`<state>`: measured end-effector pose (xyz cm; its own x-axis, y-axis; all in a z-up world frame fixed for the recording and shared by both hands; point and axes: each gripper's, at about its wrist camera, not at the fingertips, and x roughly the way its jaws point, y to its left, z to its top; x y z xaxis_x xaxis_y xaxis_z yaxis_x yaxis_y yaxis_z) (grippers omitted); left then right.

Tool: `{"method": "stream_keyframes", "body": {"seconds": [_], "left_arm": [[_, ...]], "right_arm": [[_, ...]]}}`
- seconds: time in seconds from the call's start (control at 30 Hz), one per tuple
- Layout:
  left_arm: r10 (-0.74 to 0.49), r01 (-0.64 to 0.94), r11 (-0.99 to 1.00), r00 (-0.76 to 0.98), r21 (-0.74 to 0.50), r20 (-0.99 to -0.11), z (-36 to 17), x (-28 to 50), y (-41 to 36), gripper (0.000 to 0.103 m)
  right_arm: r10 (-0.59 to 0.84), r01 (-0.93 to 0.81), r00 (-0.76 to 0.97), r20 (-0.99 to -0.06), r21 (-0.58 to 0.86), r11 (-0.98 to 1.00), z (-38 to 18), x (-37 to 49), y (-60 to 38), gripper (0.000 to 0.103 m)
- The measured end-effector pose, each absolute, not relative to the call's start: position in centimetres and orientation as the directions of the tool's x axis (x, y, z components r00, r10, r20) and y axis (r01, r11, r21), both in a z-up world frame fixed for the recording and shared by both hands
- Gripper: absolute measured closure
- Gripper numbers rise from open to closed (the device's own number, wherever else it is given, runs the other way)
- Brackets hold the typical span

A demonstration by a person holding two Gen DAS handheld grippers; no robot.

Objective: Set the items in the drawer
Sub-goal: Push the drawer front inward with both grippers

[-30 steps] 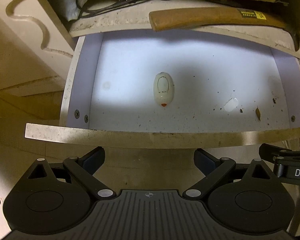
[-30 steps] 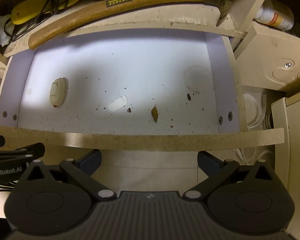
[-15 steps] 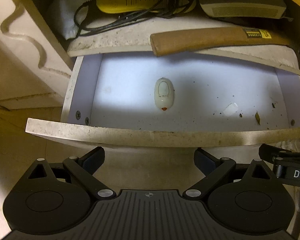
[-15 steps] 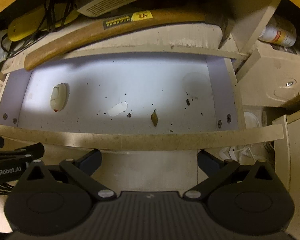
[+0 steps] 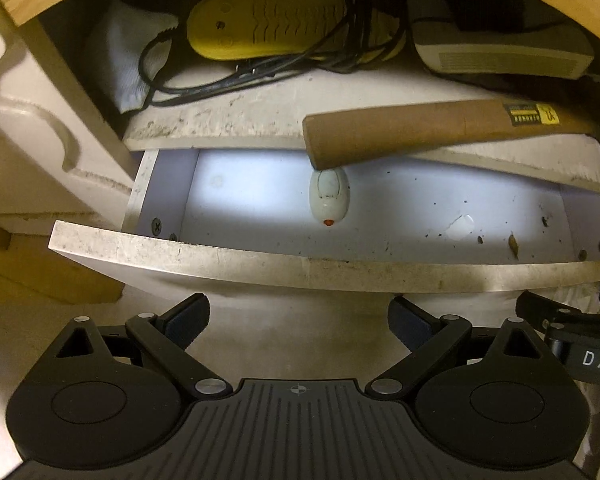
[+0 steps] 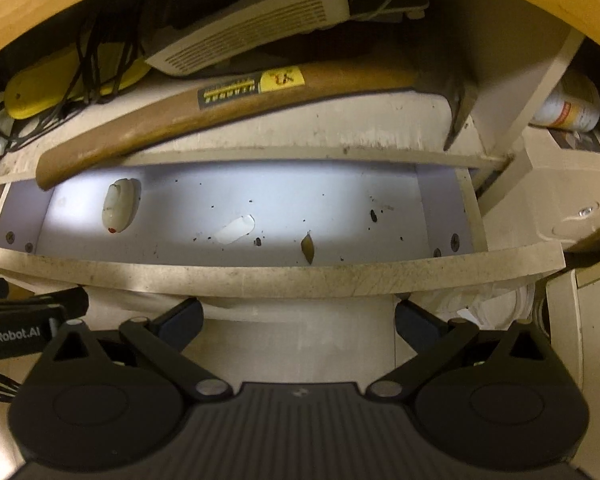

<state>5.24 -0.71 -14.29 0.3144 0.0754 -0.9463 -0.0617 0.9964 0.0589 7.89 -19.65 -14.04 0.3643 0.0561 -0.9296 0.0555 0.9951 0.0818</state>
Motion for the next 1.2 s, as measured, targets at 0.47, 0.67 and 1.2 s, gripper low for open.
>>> {"method": "stream_keyframes", "body": {"seconds": [0.47, 0.67, 1.2], "left_arm": [[0.095, -0.033, 0.995, 0.382, 0.089, -0.919, -14.3, 4.4, -1.0, 0.004], [0.085, -0.042, 0.996, 0.393, 0.074, -0.916, -14.4, 4.3, -0.8, 0.004], [0.101, -0.047, 0.995, 0.419, 0.089, -0.902, -14.6, 2.8, -1.0, 0.0]], "right_arm": [[0.055, 0.058, 0.435, -0.899, 0.089, 0.994, -14.3, 7.3, -19.6, 0.001], [0.047, 0.059, 0.464, -0.884, 0.084, 0.995, -14.4, 6.9, -19.5, 0.0], [0.043, 0.061, 0.513, -0.857, 0.087, 0.994, -14.6, 6.0, -19.4, 0.0]]}}
